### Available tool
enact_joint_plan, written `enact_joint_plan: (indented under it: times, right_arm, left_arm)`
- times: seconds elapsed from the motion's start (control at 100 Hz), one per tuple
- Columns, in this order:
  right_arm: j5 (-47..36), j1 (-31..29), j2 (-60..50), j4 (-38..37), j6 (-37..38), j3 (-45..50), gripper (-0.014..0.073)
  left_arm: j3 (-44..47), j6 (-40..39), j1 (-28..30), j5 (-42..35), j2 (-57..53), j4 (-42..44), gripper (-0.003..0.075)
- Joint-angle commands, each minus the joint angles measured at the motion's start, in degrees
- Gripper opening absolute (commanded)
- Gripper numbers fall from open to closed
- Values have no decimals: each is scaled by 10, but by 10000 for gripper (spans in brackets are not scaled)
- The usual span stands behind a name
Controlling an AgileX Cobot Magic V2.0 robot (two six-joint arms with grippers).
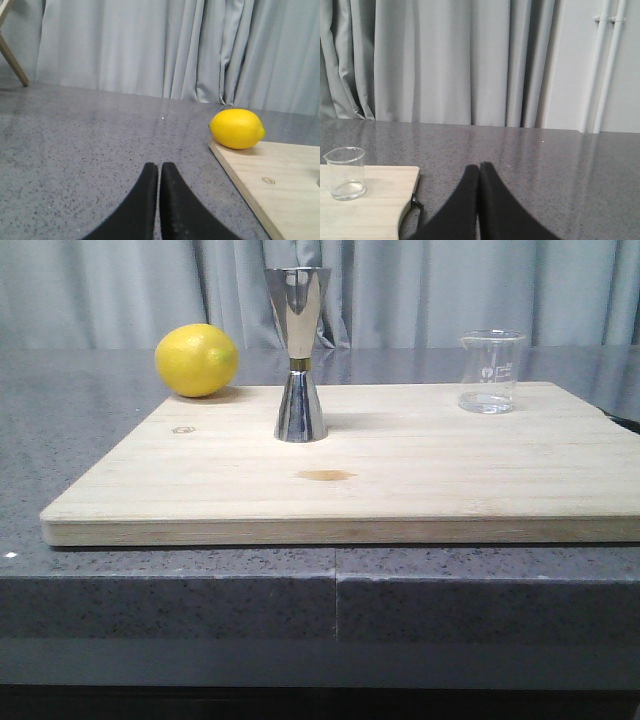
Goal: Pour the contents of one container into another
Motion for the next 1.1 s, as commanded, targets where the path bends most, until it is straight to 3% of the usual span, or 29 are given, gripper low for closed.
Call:
enact_joint_plan:
  times: [0.0, 0.27, 1.09]
  right_arm:
    - [-30, -2, 5, -6, -1, -14, -69]
    - [-30, -2, 5, -6, -1, -14, -69]
    - [-30, -2, 5, -6, -1, -14, -69]
  left_arm:
    - [9, 21, -5, -38, -18, -20, -21]
    - [12, 21, 10, 38, -69, 6, -21]
    - [12, 19, 14, 40, -83, 3, -21]
